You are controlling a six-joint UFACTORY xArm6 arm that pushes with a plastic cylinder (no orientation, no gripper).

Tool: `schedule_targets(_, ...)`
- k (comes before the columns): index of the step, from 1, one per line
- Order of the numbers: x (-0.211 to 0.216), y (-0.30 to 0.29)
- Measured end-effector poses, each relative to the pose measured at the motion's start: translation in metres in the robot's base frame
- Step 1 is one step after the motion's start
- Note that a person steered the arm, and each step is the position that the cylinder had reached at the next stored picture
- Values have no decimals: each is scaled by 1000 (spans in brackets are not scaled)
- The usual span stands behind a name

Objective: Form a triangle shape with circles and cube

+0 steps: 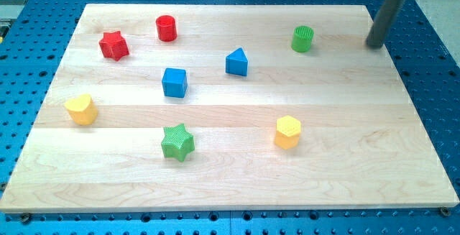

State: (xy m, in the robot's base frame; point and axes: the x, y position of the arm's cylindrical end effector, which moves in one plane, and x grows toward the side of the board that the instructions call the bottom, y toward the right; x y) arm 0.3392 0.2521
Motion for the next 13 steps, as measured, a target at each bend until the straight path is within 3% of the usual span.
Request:
schedule_targets(1,21,-33)
schedule_targets(3,10,-16)
schedule_targets(4,30,-55)
schedule_targets(5,91,-108)
schedule_targets(6,97,-174)
schedule_targets(7,89,-248)
schedule_targets(8,91,-275)
schedule_targets(11,83,-295)
schedule_targets(13,65,-356)
